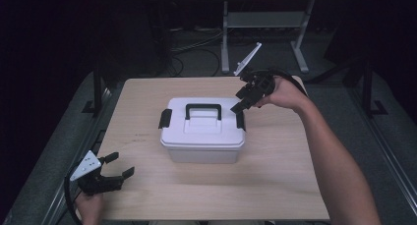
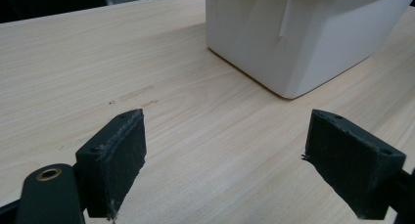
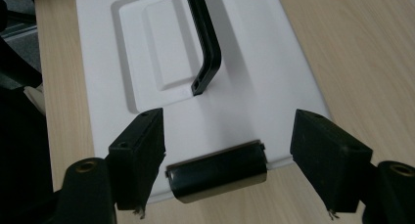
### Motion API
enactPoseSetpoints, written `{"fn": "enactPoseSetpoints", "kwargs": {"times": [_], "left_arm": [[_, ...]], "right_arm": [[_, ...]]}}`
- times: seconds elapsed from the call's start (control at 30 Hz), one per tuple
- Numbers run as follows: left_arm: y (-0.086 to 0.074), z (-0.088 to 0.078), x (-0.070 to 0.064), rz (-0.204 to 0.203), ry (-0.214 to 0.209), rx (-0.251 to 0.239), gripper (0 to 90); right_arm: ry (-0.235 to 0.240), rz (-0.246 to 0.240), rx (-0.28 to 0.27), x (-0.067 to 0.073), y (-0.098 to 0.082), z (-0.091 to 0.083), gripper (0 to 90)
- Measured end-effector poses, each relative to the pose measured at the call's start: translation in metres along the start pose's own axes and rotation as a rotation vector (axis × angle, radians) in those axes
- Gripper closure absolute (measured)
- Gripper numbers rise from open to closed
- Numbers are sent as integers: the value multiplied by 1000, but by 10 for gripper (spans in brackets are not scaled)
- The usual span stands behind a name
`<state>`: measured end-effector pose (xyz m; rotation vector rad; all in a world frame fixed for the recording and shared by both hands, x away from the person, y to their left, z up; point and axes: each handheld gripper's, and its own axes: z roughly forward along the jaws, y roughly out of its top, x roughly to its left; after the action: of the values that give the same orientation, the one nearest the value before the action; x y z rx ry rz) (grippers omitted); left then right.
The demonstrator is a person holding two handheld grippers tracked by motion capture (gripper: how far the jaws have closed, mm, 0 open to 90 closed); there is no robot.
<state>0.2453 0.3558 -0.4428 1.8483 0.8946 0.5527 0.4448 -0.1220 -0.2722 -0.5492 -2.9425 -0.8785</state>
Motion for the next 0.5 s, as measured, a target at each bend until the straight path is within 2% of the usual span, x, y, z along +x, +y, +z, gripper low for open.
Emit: {"fn": "enactPoseSetpoints", "kwargs": {"times": [0.5], "left_arm": [[0, 1, -1, 3, -1, 4, 147]], "right_arm": [[-23, 49, -14, 0, -34, -11, 277]]}}
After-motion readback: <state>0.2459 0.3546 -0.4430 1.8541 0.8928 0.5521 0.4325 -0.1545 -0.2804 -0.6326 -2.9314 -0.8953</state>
